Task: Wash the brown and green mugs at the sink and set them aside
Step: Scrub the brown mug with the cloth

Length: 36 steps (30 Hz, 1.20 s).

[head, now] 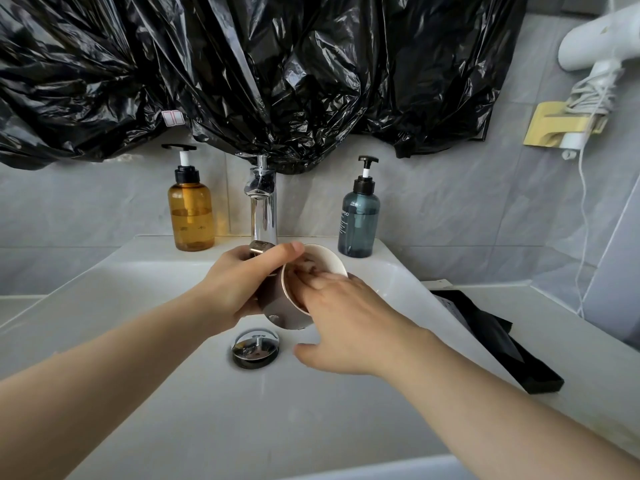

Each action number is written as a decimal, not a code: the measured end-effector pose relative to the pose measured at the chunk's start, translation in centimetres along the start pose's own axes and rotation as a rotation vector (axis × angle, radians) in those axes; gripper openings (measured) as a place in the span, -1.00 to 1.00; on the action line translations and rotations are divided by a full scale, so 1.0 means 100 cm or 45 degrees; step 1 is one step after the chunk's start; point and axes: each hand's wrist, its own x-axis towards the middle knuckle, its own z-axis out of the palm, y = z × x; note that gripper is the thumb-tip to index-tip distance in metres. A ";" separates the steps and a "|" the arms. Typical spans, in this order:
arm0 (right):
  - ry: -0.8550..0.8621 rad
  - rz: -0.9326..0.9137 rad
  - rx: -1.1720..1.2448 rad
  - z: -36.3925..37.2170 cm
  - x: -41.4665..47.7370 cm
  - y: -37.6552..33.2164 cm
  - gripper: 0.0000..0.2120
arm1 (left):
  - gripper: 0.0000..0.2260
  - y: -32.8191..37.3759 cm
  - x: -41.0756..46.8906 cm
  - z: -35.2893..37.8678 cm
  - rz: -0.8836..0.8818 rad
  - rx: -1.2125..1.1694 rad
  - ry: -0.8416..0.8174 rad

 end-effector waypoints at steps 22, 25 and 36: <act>-0.130 0.034 -0.014 -0.006 0.003 0.003 -0.22 | -0.50 -0.003 -0.001 -0.001 -0.008 -0.020 -0.040; -0.155 -0.033 0.081 -0.013 0.001 0.005 -0.45 | -0.49 0.000 -0.001 -0.002 0.013 -0.016 -0.018; 0.120 -0.037 0.412 -0.014 -0.005 0.017 -0.78 | -0.22 0.001 0.002 -0.005 0.003 -0.037 0.014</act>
